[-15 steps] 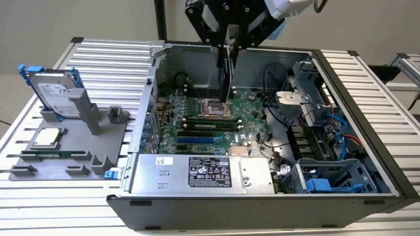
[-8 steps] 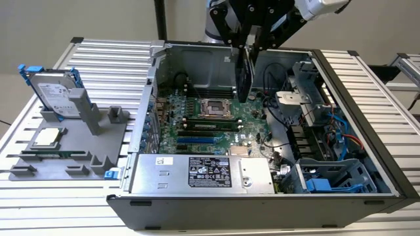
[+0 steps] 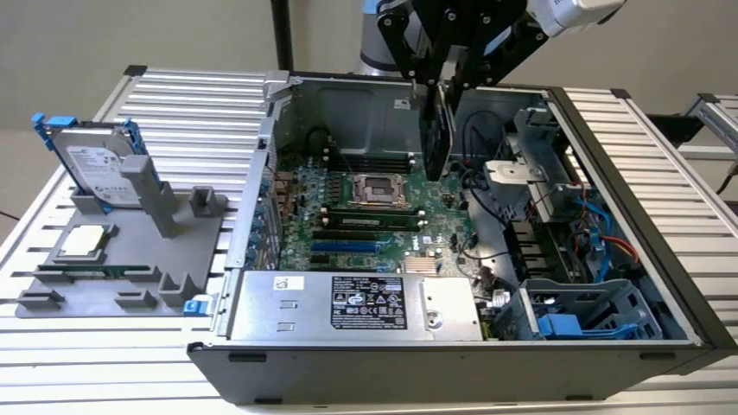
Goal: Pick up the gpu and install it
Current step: 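Insert the gpu into the slot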
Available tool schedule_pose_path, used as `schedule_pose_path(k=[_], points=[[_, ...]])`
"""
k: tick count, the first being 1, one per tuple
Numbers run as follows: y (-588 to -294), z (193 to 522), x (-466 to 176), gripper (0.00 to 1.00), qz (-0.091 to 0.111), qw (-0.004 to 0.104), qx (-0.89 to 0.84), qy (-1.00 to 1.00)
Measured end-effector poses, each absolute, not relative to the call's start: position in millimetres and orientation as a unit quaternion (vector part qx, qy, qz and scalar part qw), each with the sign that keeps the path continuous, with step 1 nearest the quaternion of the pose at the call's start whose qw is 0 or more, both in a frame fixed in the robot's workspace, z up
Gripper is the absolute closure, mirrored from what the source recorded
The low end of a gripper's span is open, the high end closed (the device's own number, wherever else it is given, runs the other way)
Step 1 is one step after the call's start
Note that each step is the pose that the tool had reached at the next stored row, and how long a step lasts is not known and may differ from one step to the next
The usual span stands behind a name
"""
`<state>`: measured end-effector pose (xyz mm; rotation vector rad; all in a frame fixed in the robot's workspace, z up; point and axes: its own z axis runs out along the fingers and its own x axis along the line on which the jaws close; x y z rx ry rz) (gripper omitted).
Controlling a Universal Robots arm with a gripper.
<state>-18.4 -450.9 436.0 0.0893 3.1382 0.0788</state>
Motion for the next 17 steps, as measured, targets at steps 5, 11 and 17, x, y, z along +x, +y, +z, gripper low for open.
schedule_pose_path(k=[5, 11, 17], points=[[-450.9, 436.0, -18.4, 1.00, 0.025, 0.001, 0.028, 0.999], [-450.9, 436.0, -18.4, 1.00, 0.025, 0.001, 0.028, 0.999], [-450.9, 436.0, -18.4, 1.00, 0.025, 0.001, 0.028, 0.999]])
